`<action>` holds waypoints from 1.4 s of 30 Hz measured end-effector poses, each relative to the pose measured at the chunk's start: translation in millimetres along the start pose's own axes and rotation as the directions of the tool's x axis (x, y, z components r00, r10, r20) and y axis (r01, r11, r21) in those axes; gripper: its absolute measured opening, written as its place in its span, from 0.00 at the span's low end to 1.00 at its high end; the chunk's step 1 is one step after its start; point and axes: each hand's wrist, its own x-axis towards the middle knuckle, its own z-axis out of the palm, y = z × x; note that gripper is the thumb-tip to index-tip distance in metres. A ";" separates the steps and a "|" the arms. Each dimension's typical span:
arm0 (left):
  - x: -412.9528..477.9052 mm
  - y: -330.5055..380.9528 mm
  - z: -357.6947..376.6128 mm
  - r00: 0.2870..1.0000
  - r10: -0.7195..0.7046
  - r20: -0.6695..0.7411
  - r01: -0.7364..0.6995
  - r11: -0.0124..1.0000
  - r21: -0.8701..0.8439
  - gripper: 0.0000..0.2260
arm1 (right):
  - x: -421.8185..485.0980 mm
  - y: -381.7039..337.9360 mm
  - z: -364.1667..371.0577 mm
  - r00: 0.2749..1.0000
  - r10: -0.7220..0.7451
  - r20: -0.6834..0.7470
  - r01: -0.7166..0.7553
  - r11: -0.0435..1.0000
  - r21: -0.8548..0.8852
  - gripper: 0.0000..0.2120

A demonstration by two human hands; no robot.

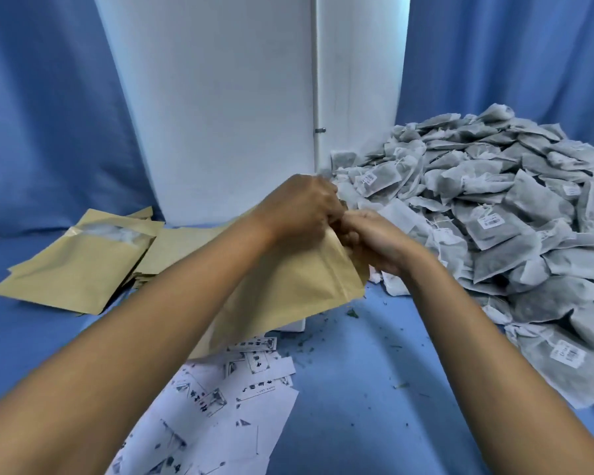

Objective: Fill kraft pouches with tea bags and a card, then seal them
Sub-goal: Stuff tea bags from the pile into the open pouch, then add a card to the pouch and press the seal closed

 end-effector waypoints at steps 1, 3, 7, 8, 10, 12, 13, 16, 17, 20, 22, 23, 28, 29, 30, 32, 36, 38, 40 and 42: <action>-8.8 -3.0 -3.6 0.998 -0.062 -0.012 0.061 0.998 -0.028 0.07 | 9.7 -1.8 7.9 0.999 0.042 -0.021 -0.044 0.995 -0.087 0.19; -19.4 -0.2 -5.4 0.992 -0.122 -0.015 0.121 0.990 -0.075 0.07 | 3.6 32.4 17.8 0.999 0.054 0.005 -0.047 0.906 -0.421 0.12; -42.1 3.1 -5.2 0.962 0.032 0.272 -0.057 0.995 0.086 0.05 | 30.9 40.9 75.2 0.924 0.190 -0.331 -0.370 0.660 -0.654 0.17; -51.2 -2.6 -11.4 0.941 0.015 0.337 -0.063 0.989 0.132 0.05 | 22.9 46.6 75.2 0.964 0.234 -0.123 -0.254 0.684 -0.684 0.18; -73.0 -20.5 -27.5 0.917 -0.082 0.390 -0.015 0.971 0.240 0.06 | 37.5 43.4 112.2 0.981 0.194 -0.022 -0.159 0.723 -0.673 0.14; -95.0 -36.8 -41.1 0.917 -0.153 0.368 0.024 0.943 0.332 0.09 | 32.9 33.9 128.9 0.964 0.265 0.038 -0.217 0.856 -0.469 0.11; -103.8 -42.3 -45.2 0.920 -0.154 0.361 0.020 0.936 0.351 0.10 | 45.2 35.8 138.8 0.970 0.240 0.026 -0.200 0.859 -0.472 0.11; -116.3 -39.8 -45.1 0.884 -0.099 0.457 -0.062 0.944 0.323 0.07 | 59.4 51.3 148.0 0.937 0.345 -0.048 -0.330 0.838 -0.433 0.11; -119.4 -37.1 -42.5 0.873 -0.085 0.481 -0.077 0.948 0.308 0.07 | 56.7 55.3 154.4 0.906 0.423 -0.029 -0.403 0.838 -0.368 0.14; -131.2 -36.1 -37.3 0.886 -0.082 0.456 -0.048 0.962 0.268 0.04 | 61.8 72.5 170.0 0.927 0.375 0.002 -0.355 0.880 -0.316 0.18; -139.5 -39.3 -34.1 0.899 -0.103 0.426 -0.013 0.965 0.261 0.02 | 64.7 80.2 173.8 0.950 0.312 0.021 -0.301 0.929 -0.214 0.17; -143.2 -40.0 -32.8 0.906 -0.099 0.412 -0.009 0.967 0.254 0.03 | 64.8 82.6 174.6 0.964 0.263 0.038 -0.255 0.955 -0.148 0.15; -159.2 -48.9 -29.2 0.951 -0.050 0.306 0.010 0.991 0.131 0.07 | 63.7 96.9 130.4 0.940 -0.097 -0.326 0.023 0.974 -0.224 0.13; -162.0 -50.9 -26.3 0.954 -0.068 0.292 0.034 0.992 0.119 0.08 | 59.8 106.1 115.8 0.932 -0.102 -0.348 -0.024 0.940 -0.340 0.12; -163.6 -51.5 -22.7 0.955 -0.084 0.285 0.055 0.993 0.109 0.07 | 53.1 114.9 105.6 0.953 -0.030 -0.302 -0.134 0.851 -0.508 0.10; -165.2 -50.2 -13.9 0.961 -0.101 0.259 0.080 0.993 0.092 0.07 | 39.1 141.8 92.1 0.950 0.252 -0.186 -0.300 0.560 -0.773 0.12; -166.7 -48.6 0.7 0.981 -0.093 0.168 0.083 0.994 0.064 0.11 | 29.6 166.5 90.6 0.943 0.307 -0.129 -0.299 0.613 -0.731 0.16; -167.4 -48.6 3.7 0.984 -0.134 0.118 0.133 0.991 0.017 0.10 | 32.0 166.6 90.4 0.945 0.294 -0.141 -0.302 0.629 -0.716 0.15; -169.1 -48.3 7.8 0.973 -0.224 0.055 0.227 0.971 -0.072 0.09 | 33.6 167.8 92.0 0.954 0.250 -0.163 -0.284 0.592 -0.755 0.11; -171.0 -48.9 12.4 0.946 -0.325 0.014 0.324 0.935 -0.144 0.09 | 33.0 165.7 92.0 0.979 0.110 -0.174 -0.205 0.533 -0.821 0.05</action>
